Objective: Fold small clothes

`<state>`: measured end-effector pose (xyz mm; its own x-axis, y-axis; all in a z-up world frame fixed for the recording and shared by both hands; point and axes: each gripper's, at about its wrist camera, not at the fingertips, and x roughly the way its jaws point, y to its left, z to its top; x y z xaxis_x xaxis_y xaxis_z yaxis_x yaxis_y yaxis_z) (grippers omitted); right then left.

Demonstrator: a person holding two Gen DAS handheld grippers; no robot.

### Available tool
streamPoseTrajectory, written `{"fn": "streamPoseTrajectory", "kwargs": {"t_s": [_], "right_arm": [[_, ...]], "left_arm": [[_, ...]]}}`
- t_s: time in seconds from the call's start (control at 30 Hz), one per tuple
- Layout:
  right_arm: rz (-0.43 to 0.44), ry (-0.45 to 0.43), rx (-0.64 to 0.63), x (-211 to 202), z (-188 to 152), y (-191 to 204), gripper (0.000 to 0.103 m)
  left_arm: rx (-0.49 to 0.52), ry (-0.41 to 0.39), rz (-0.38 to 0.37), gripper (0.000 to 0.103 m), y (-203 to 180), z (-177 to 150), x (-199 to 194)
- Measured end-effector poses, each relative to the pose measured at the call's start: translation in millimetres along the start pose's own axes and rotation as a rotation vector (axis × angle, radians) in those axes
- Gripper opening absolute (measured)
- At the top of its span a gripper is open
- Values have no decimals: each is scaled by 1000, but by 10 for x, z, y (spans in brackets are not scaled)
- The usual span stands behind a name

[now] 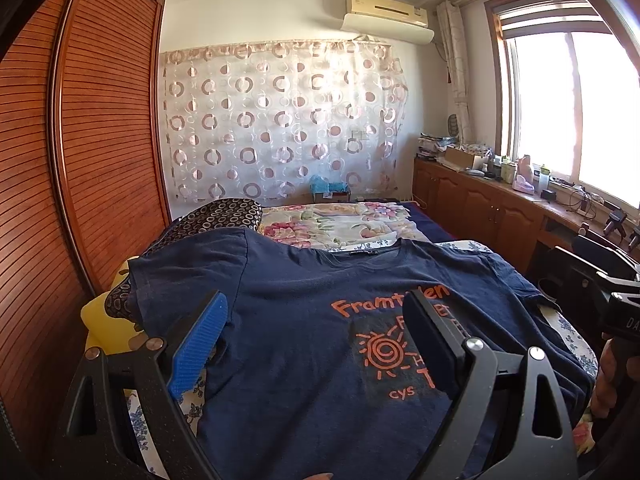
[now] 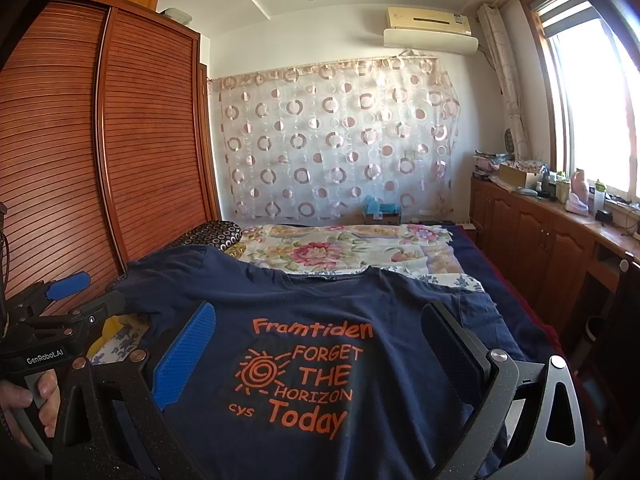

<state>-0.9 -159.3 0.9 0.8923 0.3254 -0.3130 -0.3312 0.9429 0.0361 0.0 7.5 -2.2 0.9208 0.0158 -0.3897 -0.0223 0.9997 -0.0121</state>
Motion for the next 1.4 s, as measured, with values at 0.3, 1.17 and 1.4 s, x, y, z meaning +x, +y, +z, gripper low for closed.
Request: {"fn": "streamPoseTrajectory", "kwargs": {"t_s": [0.3, 1.17, 1.4], "right_arm": [[-1, -1, 0, -3, -2, -13, 102], [-2, -3, 1, -6, -2, -18, 102], [-2, -4, 1, -5, -3, -20, 102]], "left_arm": [[0, -3, 3, 90, 36, 10, -17], [5, -10, 7, 90, 68, 77, -40], [6, -12, 6, 90, 61, 83, -52]]}}
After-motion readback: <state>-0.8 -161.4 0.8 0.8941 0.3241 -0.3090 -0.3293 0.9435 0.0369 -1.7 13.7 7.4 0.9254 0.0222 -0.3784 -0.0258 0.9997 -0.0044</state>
